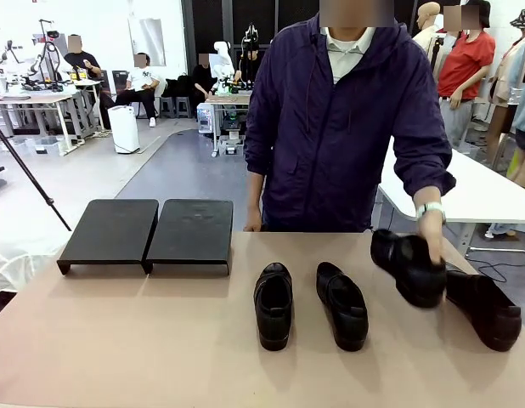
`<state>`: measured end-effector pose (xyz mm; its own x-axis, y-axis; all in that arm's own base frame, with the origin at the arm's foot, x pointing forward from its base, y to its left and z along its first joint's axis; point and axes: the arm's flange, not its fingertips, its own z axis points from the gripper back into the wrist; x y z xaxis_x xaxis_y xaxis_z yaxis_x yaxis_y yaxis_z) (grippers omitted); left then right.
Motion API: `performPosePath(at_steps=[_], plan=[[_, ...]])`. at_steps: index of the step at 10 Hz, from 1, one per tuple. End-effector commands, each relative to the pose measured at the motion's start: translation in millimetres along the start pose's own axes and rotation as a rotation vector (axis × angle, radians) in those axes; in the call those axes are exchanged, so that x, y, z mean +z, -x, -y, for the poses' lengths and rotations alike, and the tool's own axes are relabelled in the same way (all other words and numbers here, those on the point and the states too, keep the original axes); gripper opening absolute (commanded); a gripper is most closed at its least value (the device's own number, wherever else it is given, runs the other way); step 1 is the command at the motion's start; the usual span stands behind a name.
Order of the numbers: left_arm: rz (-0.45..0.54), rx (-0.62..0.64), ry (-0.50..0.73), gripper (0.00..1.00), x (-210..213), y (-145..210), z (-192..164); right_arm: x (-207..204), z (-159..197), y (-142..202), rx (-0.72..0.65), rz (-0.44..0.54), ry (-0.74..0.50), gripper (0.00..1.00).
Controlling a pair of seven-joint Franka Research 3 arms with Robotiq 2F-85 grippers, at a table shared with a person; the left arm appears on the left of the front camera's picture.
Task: Organize the shoes by placing them on the stand.
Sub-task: Pick up one Shoe and place it in the middle of the table.
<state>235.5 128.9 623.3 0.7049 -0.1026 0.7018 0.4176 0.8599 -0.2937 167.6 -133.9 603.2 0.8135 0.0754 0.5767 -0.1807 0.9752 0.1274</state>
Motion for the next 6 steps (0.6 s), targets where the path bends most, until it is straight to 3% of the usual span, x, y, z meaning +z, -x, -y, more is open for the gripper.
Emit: performPosePath(at_steps=[1,4,6], plan=[[-0.007,-0.016,-0.002,1.00,2.3,-0.4,-0.7,9.3,12.2,30.9,-0.045,-0.024,0.012,1.00],[-0.007,-0.016,-0.002,1.00,2.3,-0.4,-0.7,-0.8,8.4,33.9,-0.071,-0.026,0.007,1.00],[-0.007,-0.016,-0.002,1.00,2.3,-0.4,-0.7,-11.9,-9.4,10.5,-0.078,-0.042,0.017,1.00]])
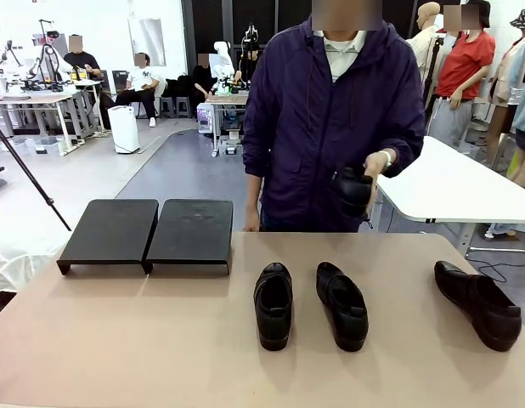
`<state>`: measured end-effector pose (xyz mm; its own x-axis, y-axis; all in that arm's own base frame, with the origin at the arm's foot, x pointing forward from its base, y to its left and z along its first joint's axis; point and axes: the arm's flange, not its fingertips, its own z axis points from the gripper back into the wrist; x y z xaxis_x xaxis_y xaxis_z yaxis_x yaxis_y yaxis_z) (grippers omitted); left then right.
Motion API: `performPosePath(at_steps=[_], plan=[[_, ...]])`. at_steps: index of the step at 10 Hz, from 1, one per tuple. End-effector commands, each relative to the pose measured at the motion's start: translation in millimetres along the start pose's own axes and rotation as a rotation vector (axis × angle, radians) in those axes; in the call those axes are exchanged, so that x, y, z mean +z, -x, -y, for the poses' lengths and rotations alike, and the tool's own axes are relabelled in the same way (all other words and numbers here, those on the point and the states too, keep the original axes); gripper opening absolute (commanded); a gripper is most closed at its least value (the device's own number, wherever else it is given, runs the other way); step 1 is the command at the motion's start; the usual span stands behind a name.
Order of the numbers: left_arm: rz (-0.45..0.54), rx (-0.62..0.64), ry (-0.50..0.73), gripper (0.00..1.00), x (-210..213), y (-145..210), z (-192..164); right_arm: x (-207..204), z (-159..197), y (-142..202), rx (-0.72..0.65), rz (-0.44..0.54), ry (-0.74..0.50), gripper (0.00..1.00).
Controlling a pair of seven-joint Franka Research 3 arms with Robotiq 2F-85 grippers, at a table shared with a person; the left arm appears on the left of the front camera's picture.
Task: Organize the shoes by placing them on the stand.
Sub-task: Pick up one Shoe and place it in the middle of the table.
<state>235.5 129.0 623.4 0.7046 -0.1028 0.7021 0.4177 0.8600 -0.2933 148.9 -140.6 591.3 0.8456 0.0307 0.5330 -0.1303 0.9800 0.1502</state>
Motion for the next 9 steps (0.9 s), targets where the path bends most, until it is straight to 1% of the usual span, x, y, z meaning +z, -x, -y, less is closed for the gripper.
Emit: performPosePath(at_steps=[1,2,3,4,5,6,7,8,9], plan=[[-0.008,-0.016,-0.002,1.00,2.1,-0.3,-0.7,-24.9,-36.9,-33.7,-0.023,-0.029,0.016,1.00],[-0.008,-0.016,-0.002,1.00,2.1,-0.3,-0.7,-39.2,-68.7,-60.0,0.011,-0.059,0.015,1.00],[-0.008,-0.016,-0.002,1.00,2.1,-0.3,-0.7,-59.5,-112.8,-90.2,0.076,-0.096,-0.010,1.00],[-0.008,-0.016,-0.002,1.00,2.1,-0.3,-0.7,-79.3,-157.5,-114.5,0.097,-0.128,-0.026,1.00],[-0.008,-0.016,-0.002,1.00,2.1,-0.3,-0.7,-99.7,-201.7,-130.8,0.140,-0.149,-0.016,1.00],[-0.008,-0.016,-0.002,1.00,2.1,-0.3,-0.7,-120.5,-243.9,-137.2,0.163,-0.196,-0.007,1.00],[-0.008,-0.016,-0.002,1.00,2.1,-0.3,-0.7,-141.3,-285.2,-135.9,0.167,-0.241,-0.027,1.00],[-0.008,-0.016,-0.002,1.00,2.1,-0.3,-0.7,-149.1,-302.5,-131.3,0.216,-0.226,-0.058,1.00],[-0.008,-0.016,-0.002,1.00,2.1,-0.3,-0.7,-140.8,-292.8,-131.7,0.209,-0.149,-0.080,1.00]])
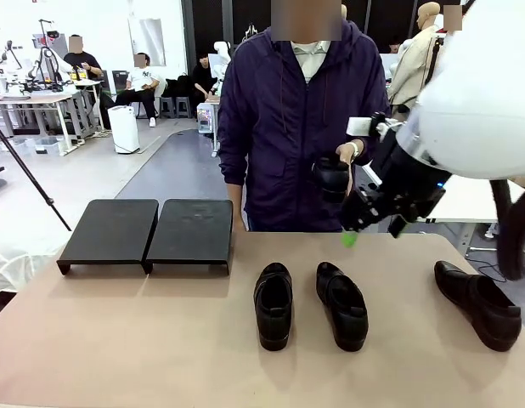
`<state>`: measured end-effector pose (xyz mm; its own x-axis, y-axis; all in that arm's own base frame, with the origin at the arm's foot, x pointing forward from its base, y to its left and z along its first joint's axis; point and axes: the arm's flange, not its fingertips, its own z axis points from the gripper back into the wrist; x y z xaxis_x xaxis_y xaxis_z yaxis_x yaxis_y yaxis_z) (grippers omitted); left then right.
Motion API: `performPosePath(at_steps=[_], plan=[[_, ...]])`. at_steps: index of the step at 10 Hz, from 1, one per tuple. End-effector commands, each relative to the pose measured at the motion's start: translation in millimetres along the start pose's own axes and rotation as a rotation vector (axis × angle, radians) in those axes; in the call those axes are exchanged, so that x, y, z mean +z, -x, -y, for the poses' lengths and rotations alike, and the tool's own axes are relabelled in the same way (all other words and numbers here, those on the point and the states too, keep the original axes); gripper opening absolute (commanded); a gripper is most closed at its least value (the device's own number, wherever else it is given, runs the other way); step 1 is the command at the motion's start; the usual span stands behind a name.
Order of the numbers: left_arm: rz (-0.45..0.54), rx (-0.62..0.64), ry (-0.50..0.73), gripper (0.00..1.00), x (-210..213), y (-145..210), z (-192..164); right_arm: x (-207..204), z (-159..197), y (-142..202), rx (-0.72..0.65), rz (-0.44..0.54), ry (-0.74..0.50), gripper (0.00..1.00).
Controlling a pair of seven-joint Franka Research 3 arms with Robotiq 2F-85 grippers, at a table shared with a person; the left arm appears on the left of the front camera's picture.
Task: Organize the shoes by placing them on the stand.
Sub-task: Pick up one Shoe and place it in the middle of the table.
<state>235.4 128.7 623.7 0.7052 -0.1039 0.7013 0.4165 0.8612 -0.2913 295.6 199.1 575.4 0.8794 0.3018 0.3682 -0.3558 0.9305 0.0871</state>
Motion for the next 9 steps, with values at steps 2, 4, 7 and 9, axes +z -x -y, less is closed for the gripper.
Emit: performPosePath(at_steps=[2,4,7,9], plan=[[-0.006,-0.015,0.001,1.00,2.1,-0.2,-1.1,2.3,7.8,9.0,-0.011,-0.016,0.011,1.00],[-0.006,-0.015,0.001,1.00,2.1,-0.2,-1.1,-0.1,3.0,1.8,0.000,-0.004,0.003,1.00],[-0.006,-0.015,0.001,1.00,2.1,-0.2,-1.1,-27.1,-30.7,-14.2,-0.114,-0.070,0.055,1.00],[-0.006,-0.015,0.001,1.00,2.1,-0.2,-1.1,14.1,14.2,35.0,-0.149,-0.065,-0.055,1.00]])
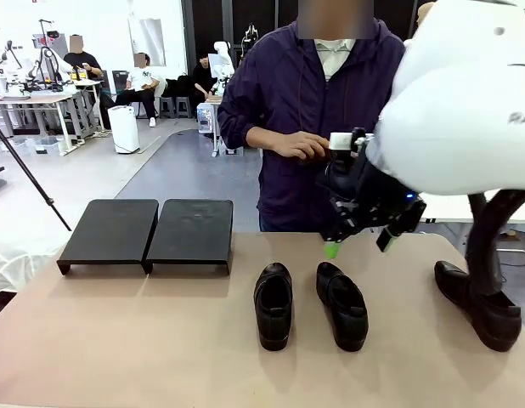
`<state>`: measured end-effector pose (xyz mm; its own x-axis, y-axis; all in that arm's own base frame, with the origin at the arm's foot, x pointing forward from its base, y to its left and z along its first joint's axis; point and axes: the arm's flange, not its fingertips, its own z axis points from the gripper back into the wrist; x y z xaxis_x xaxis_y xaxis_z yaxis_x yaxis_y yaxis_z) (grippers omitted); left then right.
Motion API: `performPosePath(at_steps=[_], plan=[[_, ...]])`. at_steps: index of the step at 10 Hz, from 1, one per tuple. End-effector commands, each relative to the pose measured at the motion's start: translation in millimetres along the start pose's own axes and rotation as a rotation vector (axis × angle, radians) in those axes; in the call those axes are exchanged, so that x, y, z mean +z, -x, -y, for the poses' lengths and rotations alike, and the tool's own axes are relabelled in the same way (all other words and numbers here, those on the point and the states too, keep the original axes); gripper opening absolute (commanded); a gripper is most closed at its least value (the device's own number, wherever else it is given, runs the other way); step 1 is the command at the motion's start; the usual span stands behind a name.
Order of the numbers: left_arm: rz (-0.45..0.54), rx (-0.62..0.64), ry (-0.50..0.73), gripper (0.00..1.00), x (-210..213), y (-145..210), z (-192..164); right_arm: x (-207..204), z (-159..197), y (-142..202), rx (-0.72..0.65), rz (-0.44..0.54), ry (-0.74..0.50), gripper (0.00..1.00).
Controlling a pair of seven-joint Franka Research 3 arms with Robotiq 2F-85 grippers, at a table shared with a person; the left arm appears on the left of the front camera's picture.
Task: Organize the shoes by placing them on the stand.
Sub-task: Pick up one Shoe and place it in the middle of the table.
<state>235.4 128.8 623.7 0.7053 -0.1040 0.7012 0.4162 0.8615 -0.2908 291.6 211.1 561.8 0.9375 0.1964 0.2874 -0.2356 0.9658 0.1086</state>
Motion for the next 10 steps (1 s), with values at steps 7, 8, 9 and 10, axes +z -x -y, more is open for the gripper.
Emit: performPosePath(at_steps=[7,8,9,10], plan=[[-0.006,-0.015,0.001,1.00,1.9,-0.1,-1.0,42.6,94.9,133.5,-0.197,-0.063,-0.020,1.00],[-0.006,-0.015,0.001,1.00,1.9,-0.1,-1.0,35.5,90.1,124.1,-0.194,-0.058,-0.009,1.00],[-0.006,-0.015,0.001,1.00,1.9,-0.1,-1.0,26.7,83.8,105.4,-0.157,-0.029,-0.013,1.00],[-0.006,-0.015,0.001,1.00,1.9,-0.1,-1.0,12.7,79.0,79.8,-0.130,-0.014,-0.007,1.00]])
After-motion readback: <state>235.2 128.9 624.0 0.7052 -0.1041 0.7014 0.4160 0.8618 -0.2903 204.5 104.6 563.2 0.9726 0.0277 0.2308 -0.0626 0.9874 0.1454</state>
